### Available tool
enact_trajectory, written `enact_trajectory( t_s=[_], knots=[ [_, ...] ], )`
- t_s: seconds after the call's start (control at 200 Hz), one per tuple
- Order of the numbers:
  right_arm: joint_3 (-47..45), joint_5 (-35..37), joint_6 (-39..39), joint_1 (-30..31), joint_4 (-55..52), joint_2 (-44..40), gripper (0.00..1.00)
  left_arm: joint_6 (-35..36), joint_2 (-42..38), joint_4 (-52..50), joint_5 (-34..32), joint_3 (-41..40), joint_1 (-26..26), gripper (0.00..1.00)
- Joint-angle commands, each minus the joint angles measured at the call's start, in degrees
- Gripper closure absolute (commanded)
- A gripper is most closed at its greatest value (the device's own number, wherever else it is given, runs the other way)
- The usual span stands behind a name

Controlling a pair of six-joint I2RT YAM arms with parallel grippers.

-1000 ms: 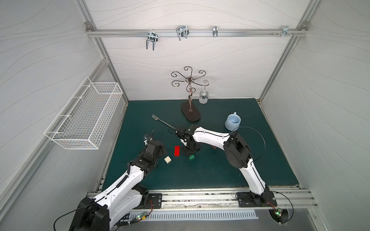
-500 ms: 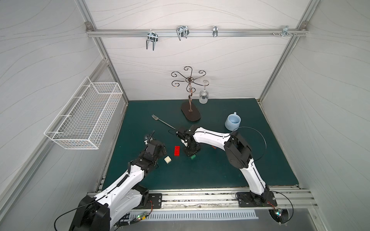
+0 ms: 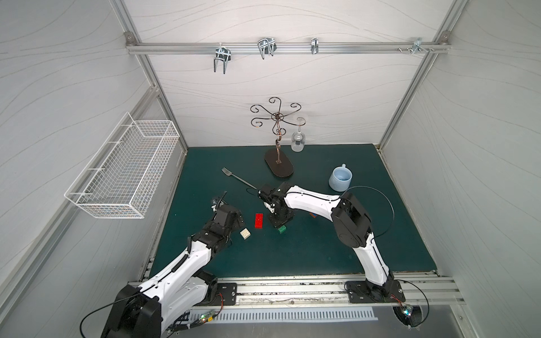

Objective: Assemble a spoon with lego
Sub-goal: Pick up the lego brick from the center of the board.

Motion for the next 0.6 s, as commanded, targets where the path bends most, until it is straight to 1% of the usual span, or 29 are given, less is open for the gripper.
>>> enact_trajectory(
  t_s=[0.0, 0.15, 0.3, 0.34, 0.49, 0.595],
  knots=[
    [-0.5, 0.7, -0.3, 0.5, -0.4, -1.7, 0.56, -0.2, 0.3, 2.0, -0.2, 3.0, 0.3, 0.00],
    [-0.3, 1.1, -0.4, 0.5, -0.2, -1.5, 0.58, -0.1, 0.3, 2.1, -0.2, 3.0, 0.3, 0.00],
    [-0.2, 1.7, -0.7, 0.5, -0.4, -1.8, 0.66, 0.7, 0.8, 2.2, 0.6, 3.3, 0.3, 0.00],
    [-0.4, 1.7, -0.9, 0.5, -0.2, -2.4, 0.67, 0.9, 0.9, 2.3, 0.9, 3.5, 0.3, 0.00],
    [-0.4, 1.9, -1.7, 0.2, -1.1, -6.3, 0.68, 2.1, 1.8, 2.6, 3.7, 4.5, 0.3, 0.00],
    [-0.9, 1.7, -2.3, -0.7, -3.1, -11.9, 0.68, 3.0, 2.4, 3.2, 6.3, 5.3, 0.3, 0.00]
  ],
)
